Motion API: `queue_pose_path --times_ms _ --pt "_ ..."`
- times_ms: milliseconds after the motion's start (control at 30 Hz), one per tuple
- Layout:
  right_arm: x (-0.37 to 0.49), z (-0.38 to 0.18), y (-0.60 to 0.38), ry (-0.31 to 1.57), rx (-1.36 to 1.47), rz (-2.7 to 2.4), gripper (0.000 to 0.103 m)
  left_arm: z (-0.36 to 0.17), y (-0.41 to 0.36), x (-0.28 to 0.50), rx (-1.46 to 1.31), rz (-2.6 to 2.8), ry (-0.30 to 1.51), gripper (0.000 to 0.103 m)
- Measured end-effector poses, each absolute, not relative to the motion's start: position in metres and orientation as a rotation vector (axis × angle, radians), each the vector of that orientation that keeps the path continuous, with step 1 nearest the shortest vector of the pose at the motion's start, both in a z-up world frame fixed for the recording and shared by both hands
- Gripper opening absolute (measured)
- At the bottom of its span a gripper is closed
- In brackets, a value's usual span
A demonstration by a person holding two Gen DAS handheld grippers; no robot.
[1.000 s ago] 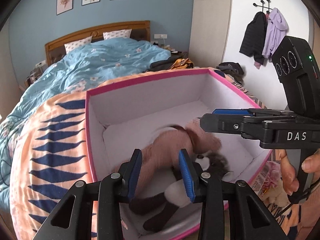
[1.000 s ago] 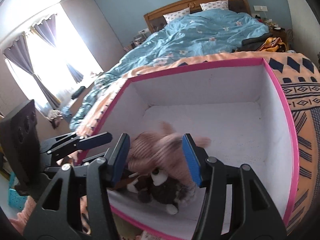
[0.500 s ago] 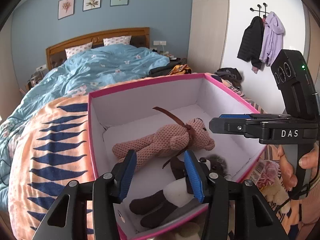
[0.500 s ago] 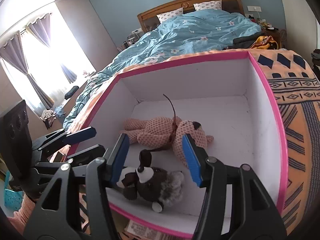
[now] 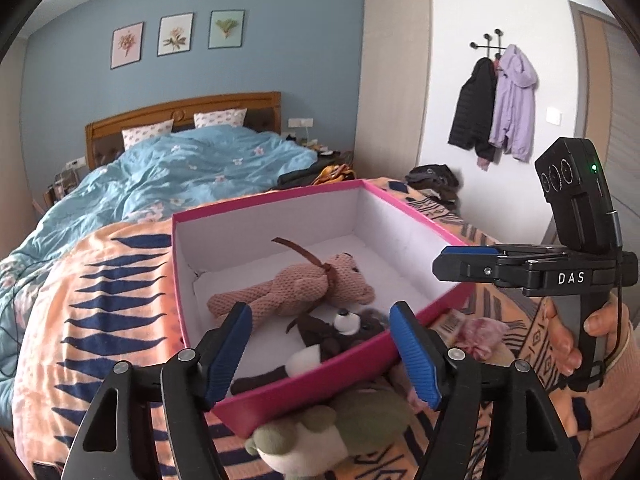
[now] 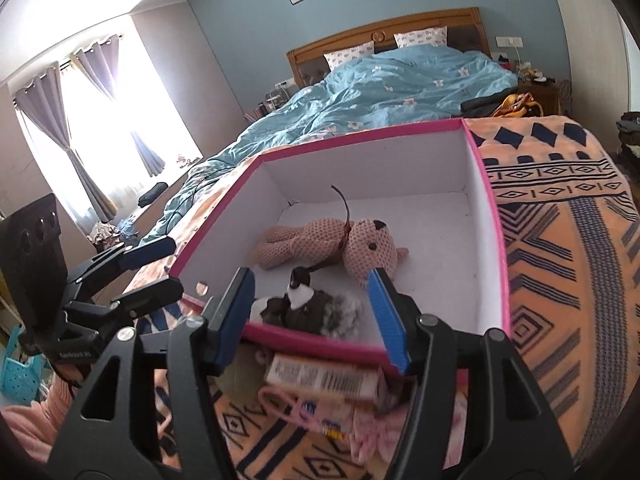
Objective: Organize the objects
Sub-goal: 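Withdraw both grippers from the box toward the green frog plush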
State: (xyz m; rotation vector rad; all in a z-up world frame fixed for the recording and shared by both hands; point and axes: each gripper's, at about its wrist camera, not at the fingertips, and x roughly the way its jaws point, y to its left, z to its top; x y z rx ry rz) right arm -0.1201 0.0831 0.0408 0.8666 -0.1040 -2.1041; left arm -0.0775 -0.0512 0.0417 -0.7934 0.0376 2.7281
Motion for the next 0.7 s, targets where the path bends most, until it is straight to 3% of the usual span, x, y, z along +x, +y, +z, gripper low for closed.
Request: queue_pose_path --times_ms 700 --pt "-0.061 0.002 0.117 -0.014 0.913 -2.090 0.061 0.011 -0.058 -0.032 -0.850 2.728 -0.032 0.075"
